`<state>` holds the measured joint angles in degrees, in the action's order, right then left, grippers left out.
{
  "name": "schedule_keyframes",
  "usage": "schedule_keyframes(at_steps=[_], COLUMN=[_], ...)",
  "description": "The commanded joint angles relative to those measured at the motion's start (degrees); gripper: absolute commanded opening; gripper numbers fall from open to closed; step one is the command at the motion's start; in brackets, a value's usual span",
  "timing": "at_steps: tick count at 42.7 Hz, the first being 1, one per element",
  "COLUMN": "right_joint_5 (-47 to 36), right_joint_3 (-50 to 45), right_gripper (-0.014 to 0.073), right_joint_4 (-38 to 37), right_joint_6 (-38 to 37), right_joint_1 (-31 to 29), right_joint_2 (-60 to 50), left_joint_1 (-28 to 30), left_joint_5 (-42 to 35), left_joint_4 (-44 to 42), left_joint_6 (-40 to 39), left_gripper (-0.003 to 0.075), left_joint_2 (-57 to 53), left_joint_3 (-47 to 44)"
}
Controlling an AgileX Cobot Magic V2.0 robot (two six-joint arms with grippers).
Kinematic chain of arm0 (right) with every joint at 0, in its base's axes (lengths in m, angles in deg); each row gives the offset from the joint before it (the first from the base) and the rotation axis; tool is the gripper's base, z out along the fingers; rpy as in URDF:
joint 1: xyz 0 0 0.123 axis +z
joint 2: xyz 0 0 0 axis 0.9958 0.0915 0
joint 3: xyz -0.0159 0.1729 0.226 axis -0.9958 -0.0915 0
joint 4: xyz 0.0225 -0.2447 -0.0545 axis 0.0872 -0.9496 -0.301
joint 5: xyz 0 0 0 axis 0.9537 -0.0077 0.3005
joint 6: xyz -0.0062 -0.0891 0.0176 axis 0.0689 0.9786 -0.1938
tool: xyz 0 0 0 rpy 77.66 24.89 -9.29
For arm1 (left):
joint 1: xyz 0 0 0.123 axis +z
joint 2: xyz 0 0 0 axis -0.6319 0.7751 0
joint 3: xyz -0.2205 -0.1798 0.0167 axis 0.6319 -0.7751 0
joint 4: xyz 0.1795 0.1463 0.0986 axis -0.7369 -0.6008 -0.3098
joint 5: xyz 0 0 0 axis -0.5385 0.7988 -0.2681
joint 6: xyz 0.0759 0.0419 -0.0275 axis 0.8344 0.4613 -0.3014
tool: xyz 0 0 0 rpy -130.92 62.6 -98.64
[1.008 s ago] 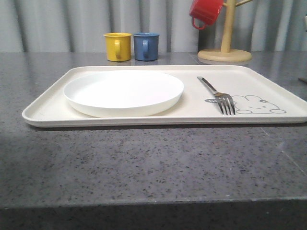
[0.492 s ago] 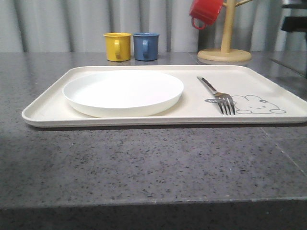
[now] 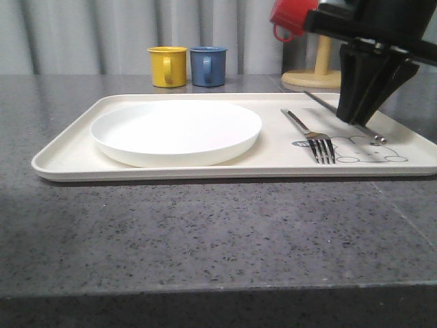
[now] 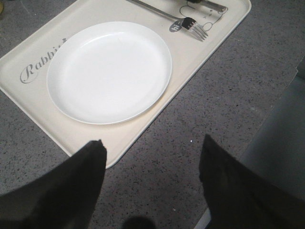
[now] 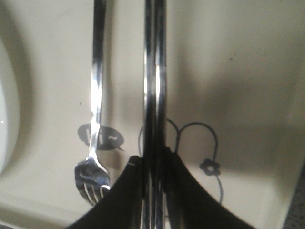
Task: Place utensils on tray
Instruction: 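Lay the chopsticks on the tray beside the fork and release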
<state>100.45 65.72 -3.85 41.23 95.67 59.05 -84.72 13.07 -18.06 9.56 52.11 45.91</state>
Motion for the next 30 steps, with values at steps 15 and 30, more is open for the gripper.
schedule_keyframes(at_steps=[15,30], right_joint_5=[1.1,5.2], right_joint_3=[1.8,1.4], right_gripper=[0.0358,0.0342], right_joint_4=[1.1,-14.5], right_joint_6=[0.0,8.2], right_joint_1=[0.0,-2.5], right_joint_2=[-2.1,-13.4], left_joint_1=[-0.4,-0.4], left_joint_5=[-3.9,-3.9], left_joint_4=[-0.1,-0.1], left_joint_6=[-0.5,-0.5], left_gripper=[0.0417,0.0417], left_joint_2=[-0.2,-0.2], left_joint_3=[1.5,1.5])
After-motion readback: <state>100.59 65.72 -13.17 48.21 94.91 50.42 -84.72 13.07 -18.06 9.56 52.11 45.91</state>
